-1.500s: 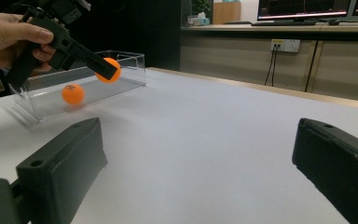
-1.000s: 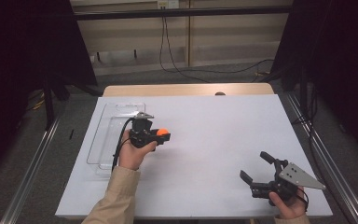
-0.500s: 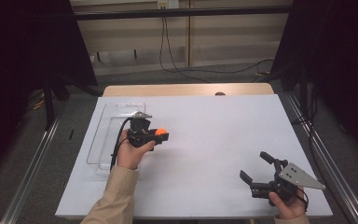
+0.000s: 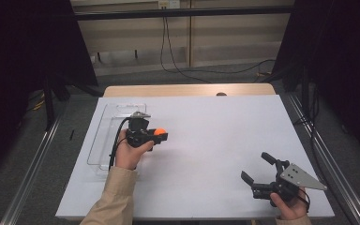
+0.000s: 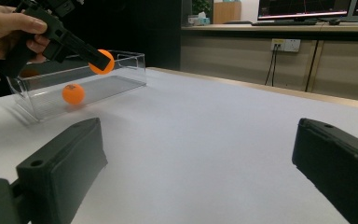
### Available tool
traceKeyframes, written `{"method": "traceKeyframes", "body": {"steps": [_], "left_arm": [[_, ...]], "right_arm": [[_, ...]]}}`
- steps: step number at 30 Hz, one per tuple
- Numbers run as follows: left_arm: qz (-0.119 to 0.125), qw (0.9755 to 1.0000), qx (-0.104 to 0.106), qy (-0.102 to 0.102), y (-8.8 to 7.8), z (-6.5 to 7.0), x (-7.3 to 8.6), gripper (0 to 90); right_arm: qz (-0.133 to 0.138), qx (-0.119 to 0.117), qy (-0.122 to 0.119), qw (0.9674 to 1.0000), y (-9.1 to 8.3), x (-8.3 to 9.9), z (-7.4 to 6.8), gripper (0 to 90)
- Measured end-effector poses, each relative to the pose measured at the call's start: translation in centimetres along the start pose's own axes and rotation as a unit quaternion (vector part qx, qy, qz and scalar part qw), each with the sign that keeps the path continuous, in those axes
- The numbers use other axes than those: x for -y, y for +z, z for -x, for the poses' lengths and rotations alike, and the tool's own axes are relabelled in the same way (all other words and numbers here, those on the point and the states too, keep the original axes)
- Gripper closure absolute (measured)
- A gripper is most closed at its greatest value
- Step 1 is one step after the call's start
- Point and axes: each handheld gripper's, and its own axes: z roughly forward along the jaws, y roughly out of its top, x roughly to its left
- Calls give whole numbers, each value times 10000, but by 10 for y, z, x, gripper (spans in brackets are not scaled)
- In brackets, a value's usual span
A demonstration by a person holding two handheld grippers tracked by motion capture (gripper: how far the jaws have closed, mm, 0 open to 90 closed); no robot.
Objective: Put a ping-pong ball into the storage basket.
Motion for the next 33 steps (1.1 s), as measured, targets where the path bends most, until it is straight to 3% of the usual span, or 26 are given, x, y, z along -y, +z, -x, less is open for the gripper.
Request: {"method": "traceKeyframes", "body": {"steps": [33], "left_arm": [[43,9999,-62,-72,-11,-7,-2,509]], "right_arm": [[4,2,-2,10000,0,0,0,17]]}}
